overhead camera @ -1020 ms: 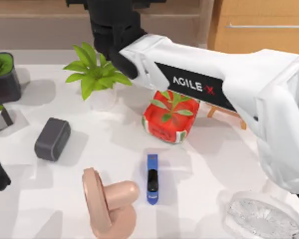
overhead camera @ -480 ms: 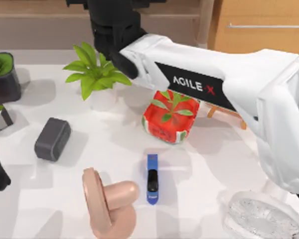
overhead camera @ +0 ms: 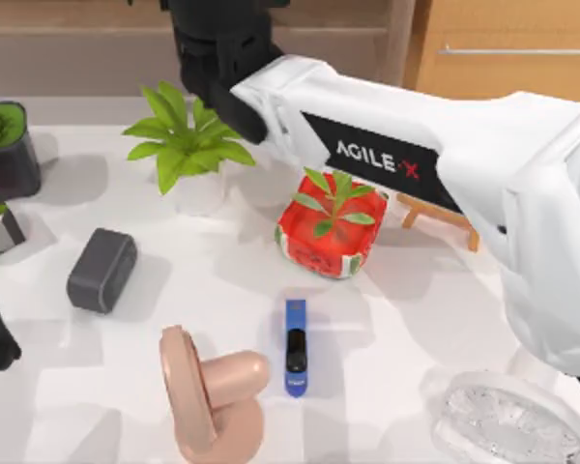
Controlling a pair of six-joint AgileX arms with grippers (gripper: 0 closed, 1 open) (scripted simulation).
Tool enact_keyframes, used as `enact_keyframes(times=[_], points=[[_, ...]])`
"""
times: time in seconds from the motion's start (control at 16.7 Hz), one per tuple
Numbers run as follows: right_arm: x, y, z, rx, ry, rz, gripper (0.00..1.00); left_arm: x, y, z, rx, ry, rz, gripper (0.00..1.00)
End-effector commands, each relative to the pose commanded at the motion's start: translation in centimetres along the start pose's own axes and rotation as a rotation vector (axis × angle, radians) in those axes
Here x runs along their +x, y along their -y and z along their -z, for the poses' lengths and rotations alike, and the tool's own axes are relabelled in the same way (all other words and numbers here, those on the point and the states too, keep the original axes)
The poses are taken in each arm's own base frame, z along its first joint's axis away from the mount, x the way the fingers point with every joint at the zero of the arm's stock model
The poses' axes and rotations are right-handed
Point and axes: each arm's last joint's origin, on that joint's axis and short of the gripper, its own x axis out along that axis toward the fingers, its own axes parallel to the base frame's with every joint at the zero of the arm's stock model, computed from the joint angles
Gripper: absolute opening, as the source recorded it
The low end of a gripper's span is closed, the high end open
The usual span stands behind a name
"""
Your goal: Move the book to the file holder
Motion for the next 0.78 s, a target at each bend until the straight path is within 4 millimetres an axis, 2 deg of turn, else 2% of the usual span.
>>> enact_keyframes(times=[0.3, 0.42, 0.6, 0.78], points=[[0.0, 0.0, 0.2, -0.002, -0.004, 0.0, 0.0, 0.0, 0.0, 0.0, 0.0, 0.0, 0.0, 1.0], [-0.1, 0.2, -0.3, 0.011, 0.0, -0.014, 0.0, 0.0, 0.0, 0.0, 0.0, 0.0, 0.0, 1.0], [-1.0, 1.1, -1.6, 0.051, -0.011, -0.094, 0.0, 0.0, 0.0, 0.0, 0.0, 0.0, 0.0, 1.0], [-2.8, 2.8, -2.6, 0.099, -0.061, -0.222, 0.0, 0.0, 0.0, 0.0, 0.0, 0.0, 0.0, 1.0]])
